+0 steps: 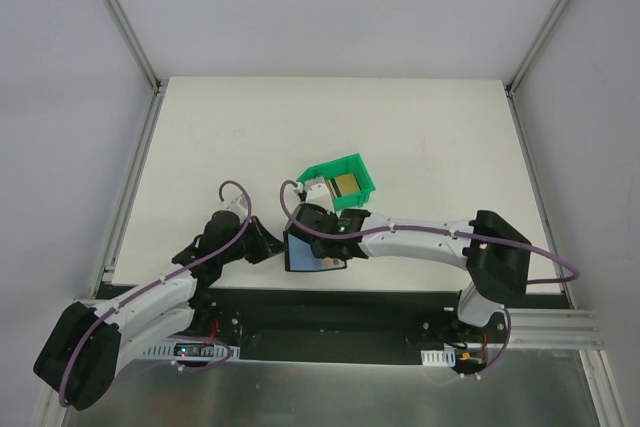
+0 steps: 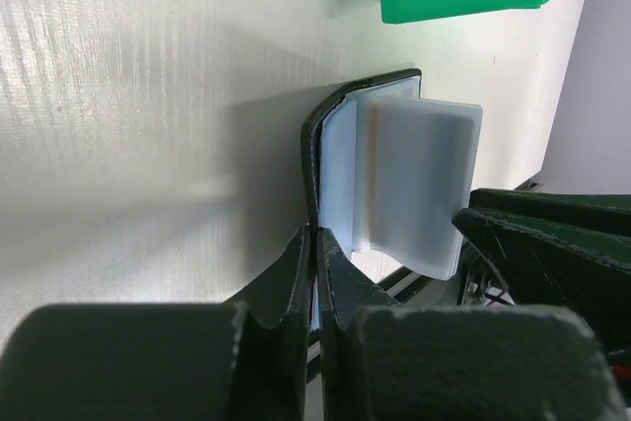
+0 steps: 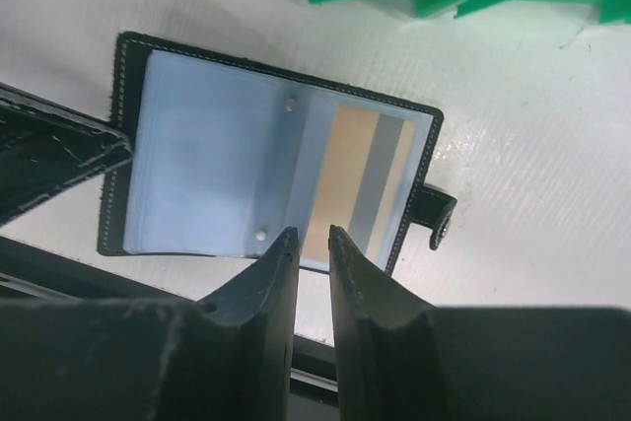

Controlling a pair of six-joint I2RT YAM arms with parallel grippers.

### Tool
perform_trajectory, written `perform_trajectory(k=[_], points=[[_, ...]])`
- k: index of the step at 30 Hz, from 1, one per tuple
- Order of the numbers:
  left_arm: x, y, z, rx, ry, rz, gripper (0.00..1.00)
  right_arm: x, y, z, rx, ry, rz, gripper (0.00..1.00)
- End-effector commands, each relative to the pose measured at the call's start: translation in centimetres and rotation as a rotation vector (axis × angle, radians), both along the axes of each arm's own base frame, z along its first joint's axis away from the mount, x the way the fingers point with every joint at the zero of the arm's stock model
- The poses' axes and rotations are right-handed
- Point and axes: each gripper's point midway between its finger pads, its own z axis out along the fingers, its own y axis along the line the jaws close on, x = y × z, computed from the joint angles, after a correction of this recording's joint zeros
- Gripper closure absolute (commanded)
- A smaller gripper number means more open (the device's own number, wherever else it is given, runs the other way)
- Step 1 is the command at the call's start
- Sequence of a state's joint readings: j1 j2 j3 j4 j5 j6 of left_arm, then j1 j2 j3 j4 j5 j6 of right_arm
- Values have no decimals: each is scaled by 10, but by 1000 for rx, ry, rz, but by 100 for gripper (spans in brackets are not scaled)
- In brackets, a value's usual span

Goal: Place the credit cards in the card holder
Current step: Turn over the card slot in the card holder.

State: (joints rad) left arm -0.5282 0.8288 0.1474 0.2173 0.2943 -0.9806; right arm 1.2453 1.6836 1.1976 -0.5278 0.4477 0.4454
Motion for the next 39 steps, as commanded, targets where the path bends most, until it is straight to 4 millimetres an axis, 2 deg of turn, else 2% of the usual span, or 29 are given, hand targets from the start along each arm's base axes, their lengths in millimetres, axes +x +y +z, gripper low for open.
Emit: perform_trajectory(k=[1, 9, 14, 15, 20, 24, 28, 32, 36, 39], points=[[3, 3, -3, 1, -8, 20, 100, 3, -12, 8, 21, -26, -43, 78], [2, 3, -4, 0, -7, 20, 100, 1, -24, -2, 11, -4, -66, 77], [2, 3, -5, 2, -3, 17, 100, 2, -21, -3, 18, 4, -62, 74], [2, 2, -5, 3, -4, 13, 100, 5, -23, -1, 8, -3, -74, 69], [2, 4, -8, 7, 2, 23, 100, 13, -23, 9, 22, -22, -72, 61], [1, 7, -14, 16, 20, 43, 100, 21, -16, 29, 101, -30, -46, 53], [2, 10, -19, 24, 39, 70, 100, 38, -13, 57, 204, -39, -22, 42], [4, 9, -23, 25, 72, 87, 100, 64, -12, 74, 276, -30, -13, 34], [7, 6, -26, 4, 97, 110, 100, 90, -11, 78, 301, 0, -4, 28], [7, 4, -29, -12, 120, 118, 100, 112, -13, 71, 311, 28, -10, 25]])
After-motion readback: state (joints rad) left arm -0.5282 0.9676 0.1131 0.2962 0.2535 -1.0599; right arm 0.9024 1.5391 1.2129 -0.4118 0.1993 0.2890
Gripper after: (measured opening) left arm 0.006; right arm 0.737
